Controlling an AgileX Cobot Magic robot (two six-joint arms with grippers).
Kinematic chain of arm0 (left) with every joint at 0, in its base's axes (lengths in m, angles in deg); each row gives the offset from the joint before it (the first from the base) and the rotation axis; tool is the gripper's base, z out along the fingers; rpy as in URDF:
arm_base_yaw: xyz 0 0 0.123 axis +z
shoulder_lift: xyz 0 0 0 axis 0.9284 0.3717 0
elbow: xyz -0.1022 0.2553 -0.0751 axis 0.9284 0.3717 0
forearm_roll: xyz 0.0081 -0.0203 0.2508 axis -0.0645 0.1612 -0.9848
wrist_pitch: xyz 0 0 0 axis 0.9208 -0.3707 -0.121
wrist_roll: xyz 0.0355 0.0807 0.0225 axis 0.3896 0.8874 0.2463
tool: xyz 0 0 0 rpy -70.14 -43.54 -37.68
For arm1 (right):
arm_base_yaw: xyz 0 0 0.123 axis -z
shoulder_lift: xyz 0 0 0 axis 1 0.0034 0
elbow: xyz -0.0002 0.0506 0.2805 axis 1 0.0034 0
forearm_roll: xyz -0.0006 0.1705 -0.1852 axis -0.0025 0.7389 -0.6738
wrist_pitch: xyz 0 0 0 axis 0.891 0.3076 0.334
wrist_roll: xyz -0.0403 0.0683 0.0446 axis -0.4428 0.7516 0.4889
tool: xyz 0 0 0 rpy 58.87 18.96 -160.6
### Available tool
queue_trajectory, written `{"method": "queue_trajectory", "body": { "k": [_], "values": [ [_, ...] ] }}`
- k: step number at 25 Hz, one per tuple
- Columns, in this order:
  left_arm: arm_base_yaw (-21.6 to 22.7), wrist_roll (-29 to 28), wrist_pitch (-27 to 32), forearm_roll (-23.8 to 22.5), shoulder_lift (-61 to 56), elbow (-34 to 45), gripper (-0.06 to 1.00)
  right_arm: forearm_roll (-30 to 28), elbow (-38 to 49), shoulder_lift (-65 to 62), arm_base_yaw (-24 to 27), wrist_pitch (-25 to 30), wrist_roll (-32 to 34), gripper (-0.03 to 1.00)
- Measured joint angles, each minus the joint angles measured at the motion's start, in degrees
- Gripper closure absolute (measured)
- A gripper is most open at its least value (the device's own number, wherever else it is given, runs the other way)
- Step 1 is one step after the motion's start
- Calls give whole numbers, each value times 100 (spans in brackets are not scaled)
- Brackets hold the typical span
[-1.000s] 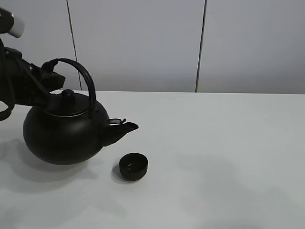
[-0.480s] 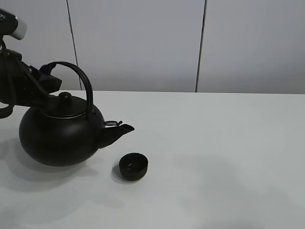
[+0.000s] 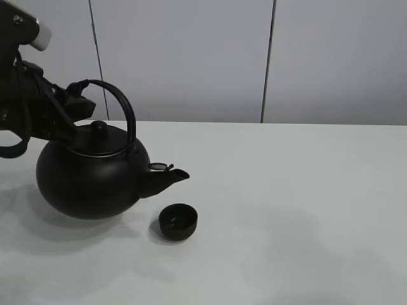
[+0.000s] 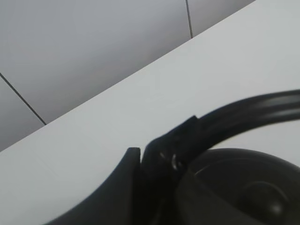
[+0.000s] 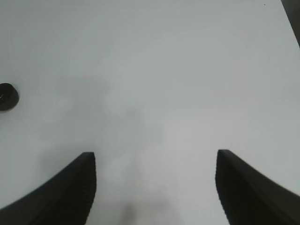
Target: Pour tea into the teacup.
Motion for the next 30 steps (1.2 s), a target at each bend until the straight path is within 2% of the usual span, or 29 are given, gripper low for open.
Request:
{"method": "queue_trajectory", "body": {
  "k": [7,16,30],
  "values": [
    [-10,-233,226,38,0,-43,84,0,0,0,0,0,0,47],
    [-10,-269,401,29,257,-140,84,0,0,0,0,0,0,47],
    [-10,401,376,9,257,-157,84,0,0,0,0,-6,0,47]
  ]
}}
